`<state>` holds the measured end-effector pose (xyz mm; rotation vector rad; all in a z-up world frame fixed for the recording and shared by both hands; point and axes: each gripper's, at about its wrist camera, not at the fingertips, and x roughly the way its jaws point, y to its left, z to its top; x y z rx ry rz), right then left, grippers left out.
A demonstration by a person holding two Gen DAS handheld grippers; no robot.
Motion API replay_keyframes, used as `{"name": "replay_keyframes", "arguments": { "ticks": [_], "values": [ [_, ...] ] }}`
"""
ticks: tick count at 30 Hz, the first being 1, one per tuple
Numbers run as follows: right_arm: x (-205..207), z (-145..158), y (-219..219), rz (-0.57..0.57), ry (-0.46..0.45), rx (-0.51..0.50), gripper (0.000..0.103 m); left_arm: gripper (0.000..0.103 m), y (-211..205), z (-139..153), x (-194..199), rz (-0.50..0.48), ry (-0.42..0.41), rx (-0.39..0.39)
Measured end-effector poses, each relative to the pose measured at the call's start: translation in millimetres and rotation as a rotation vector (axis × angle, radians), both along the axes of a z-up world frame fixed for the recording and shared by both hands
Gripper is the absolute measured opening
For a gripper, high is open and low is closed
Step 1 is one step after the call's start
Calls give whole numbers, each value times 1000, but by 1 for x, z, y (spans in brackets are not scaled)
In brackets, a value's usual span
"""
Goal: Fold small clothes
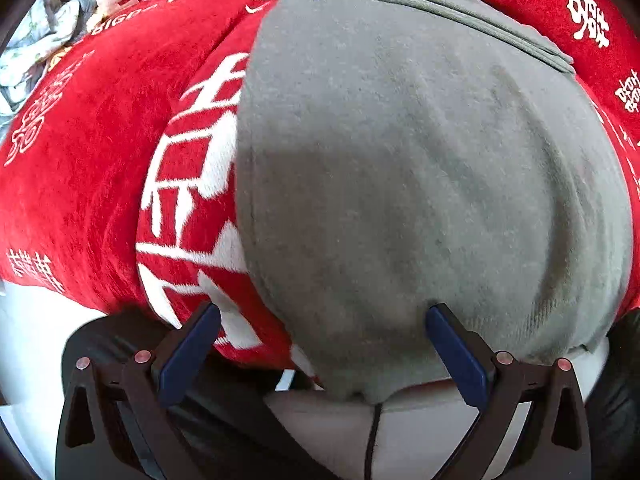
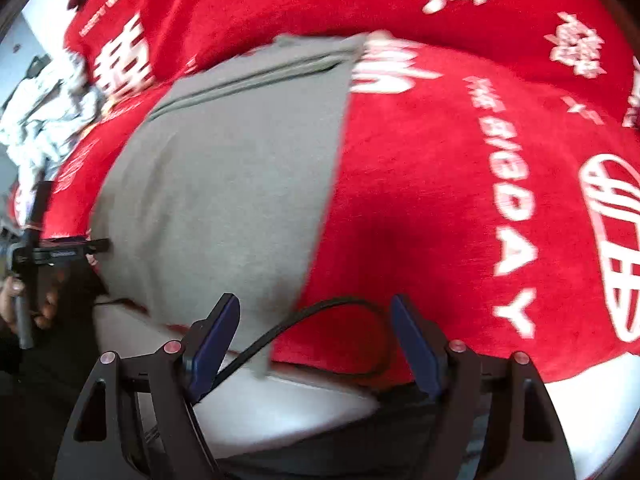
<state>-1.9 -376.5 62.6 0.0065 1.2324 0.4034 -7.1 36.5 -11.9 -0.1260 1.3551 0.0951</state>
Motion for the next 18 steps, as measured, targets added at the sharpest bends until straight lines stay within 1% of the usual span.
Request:
{"name": "replay_keyframes", "arguments": {
  "ticks": [2, 4, 5, 6, 7, 8, 9, 10, 11, 12, 13, 15, 16, 17, 18],
  "values": [
    [-6, -1, 11, 34, -11, -32, 80, 103, 4, 4, -2, 22, -15, 18],
    [-15, 11, 15, 71, -64, -85, 80, 103, 15, 9, -9, 80, -44, 1],
    [-21, 24, 13, 74, -138, -165, 80, 103, 18, 10, -13, 97, -49, -13],
    [-25, 37, 8, 64, -214, -229, 80, 103, 25, 10, -15, 125, -53, -47],
    [-32, 54, 0, 41, -307, -286, 80, 103, 29, 9, -15, 144, -54, -69],
    [-40, 74, -12, -9, -415, -334, 80, 103, 32, 8, -14, 161, -52, -80],
    [-48, 89, -22, -66, -492, -358, 80, 103, 34, 7, -14, 175, -52, -84],
    [-58, 108, -35, -140, -572, -359, 80, 103, 36, 6, -13, 181, -52, -87],
    [-69, 127, -51, -214, -652, -320, 80, 103, 36, 5, -14, 183, -54, -88],
    [-79, 144, -67, -281, -726, -258, 80, 103, 36, 6, -13, 183, -62, -89],
    [-85, 155, -78, -335, -779, -198, 81, 103, 35, 8, -12, 184, -77, -84],
    [-91, 169, -91, -414, -837, -115, 81, 103, 33, 14, -11, 190, -119, -63],
    [-91, 174, -95, -452, -855, -91, 81, 103, 36, 18, -8, 189, -133, -55],
    [-91, 179, -95, -482, -871, -93, 81, 103, 36, 22, -7, 187, -151, -47],
    [-90, 182, -93, -488, -882, -104, 81, 103, 35, 22, -10, 186, -159, -46]
  ]
}}
